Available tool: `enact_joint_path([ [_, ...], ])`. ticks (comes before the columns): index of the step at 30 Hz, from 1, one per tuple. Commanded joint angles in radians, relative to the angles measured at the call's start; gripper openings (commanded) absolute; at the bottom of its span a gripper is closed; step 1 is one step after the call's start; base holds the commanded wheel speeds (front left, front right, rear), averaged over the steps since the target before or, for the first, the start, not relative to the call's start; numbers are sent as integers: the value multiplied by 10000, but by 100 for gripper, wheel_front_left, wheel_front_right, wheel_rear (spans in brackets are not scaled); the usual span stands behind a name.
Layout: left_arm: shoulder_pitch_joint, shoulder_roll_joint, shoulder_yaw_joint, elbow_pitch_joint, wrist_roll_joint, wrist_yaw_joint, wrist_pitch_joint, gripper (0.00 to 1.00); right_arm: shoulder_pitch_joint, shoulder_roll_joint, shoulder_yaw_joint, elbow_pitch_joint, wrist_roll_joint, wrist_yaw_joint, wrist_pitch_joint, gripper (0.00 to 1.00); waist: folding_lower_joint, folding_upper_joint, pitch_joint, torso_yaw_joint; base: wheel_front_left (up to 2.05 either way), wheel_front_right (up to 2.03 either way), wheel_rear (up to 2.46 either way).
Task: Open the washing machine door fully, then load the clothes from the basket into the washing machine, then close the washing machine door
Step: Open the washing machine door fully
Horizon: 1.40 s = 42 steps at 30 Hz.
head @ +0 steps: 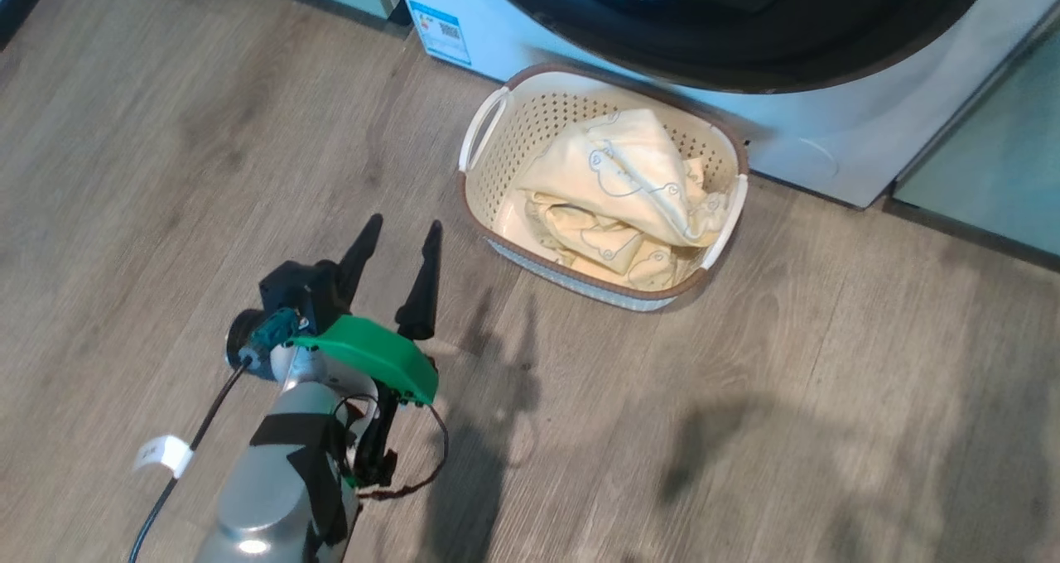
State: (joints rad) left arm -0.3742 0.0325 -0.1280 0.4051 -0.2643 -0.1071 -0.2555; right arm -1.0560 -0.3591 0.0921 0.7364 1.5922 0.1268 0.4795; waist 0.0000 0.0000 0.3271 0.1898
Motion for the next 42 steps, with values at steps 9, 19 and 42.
enact_joint_path([
  [9,-584,178,77,-412,-255,171,-63,100,-1690,-101,323,567,-303,39,409,0,0,0,683,334,0,0,0],
  [19,-845,177,3,-477,-379,234,-63,100,-2387,-35,567,922,-504,39,545,0,0,0,1109,405,0,0,0],
  [42,-1150,177,-119,-593,-612,330,-63,100,-3052,199,1274,1203,-811,39,784,0,0,0,1615,549,0,0,0],
])
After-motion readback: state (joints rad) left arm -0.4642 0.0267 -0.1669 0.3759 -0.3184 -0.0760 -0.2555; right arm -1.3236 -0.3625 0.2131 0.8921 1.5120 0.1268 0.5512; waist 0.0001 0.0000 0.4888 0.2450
